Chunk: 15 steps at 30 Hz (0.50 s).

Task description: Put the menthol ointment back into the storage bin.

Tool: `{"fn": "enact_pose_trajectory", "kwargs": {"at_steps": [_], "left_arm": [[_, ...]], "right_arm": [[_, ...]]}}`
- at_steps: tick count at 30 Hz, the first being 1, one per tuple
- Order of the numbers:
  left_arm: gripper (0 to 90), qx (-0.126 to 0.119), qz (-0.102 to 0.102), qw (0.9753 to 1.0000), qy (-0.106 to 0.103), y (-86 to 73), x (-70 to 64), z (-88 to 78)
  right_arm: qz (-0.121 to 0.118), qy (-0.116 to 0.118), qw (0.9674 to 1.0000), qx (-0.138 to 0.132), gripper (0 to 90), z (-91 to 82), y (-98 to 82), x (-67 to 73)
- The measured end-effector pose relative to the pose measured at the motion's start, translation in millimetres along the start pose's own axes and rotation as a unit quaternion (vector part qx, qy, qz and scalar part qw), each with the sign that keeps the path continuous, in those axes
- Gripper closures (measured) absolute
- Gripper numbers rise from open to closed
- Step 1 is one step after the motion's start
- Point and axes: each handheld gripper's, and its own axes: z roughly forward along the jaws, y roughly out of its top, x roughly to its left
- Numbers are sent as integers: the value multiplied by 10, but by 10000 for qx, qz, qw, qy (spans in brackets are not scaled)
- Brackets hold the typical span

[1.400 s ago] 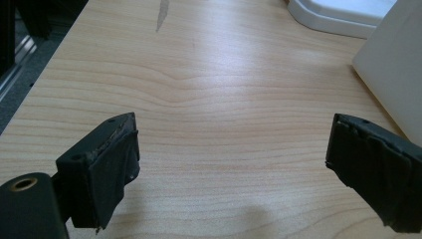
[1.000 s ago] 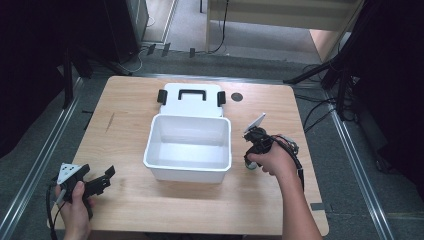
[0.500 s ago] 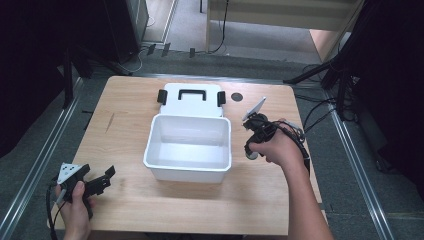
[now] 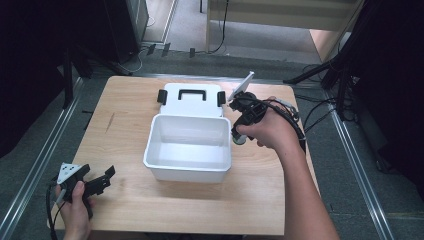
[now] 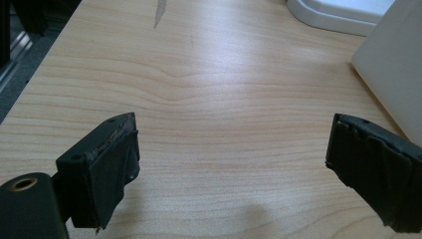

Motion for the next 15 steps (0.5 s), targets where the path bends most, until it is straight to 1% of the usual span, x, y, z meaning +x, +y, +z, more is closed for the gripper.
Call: {"fn": "enact_pose_trajectory", "kwargs": {"at_steps": [1, 2, 3, 4, 5, 6, 8, 9, 10, 11, 12, 13, 15], "left_arm": [[73, 4, 0, 10000, 1, 0, 1, 0], [73, 4, 0, 10000, 1, 0, 1, 0], [73, 6, 0, 10000, 1, 1, 1, 1], [73, 6, 0, 10000, 1, 1, 1, 1], [73, 5, -5, 10000, -3, 0, 2, 1], [73, 5, -5, 10000, -3, 0, 2, 1], [73, 5, -7, 10000, -4, 0, 2, 1], [73, 4, -11, 10000, -5, 0, 2, 1], [73, 4, -11, 10000, -5, 0, 2, 1], [73, 5, -9, 10000, -5, 1, 2, 1], [73, 5, -9, 10000, -5, 1, 2, 1], [73, 15, -11, 10000, -5, 1, 3, 0], [73, 17, -15, 10000, -1, 2, 2, 1]], "right_arm": [[-82, 9, 10000, 1, 516, -50, 63, 74], [-95, 2, 10000, 5, 516, -58, 75, 89], [-159, 16, 9999, -26, 516, -68, 96, 113], [-159, 16, 9999, -26, 516, -68, 96, 113], [-222, 83, 9997, -58, 516, -77, 138, 184], [-283, 89, 9995, -63, 516, -76, 151, 202], [-384, 179, 9991, -93, 516, -63, 177, 255], [-420, 234, 9988, -82, 516, -49, 190, 288], [-420, 234, 9988, -82, 516, -49, 190, 288], [-559, 291, 9980, -53, 516, -13, 209, 324], [-559, 291, 9980, -53, 516, -13, 209, 324], [-643, 295, 9975, -62, 516, 6, 214, 335], [-895, 314, 9955, -42, 515, 87, 229, 381]]}}
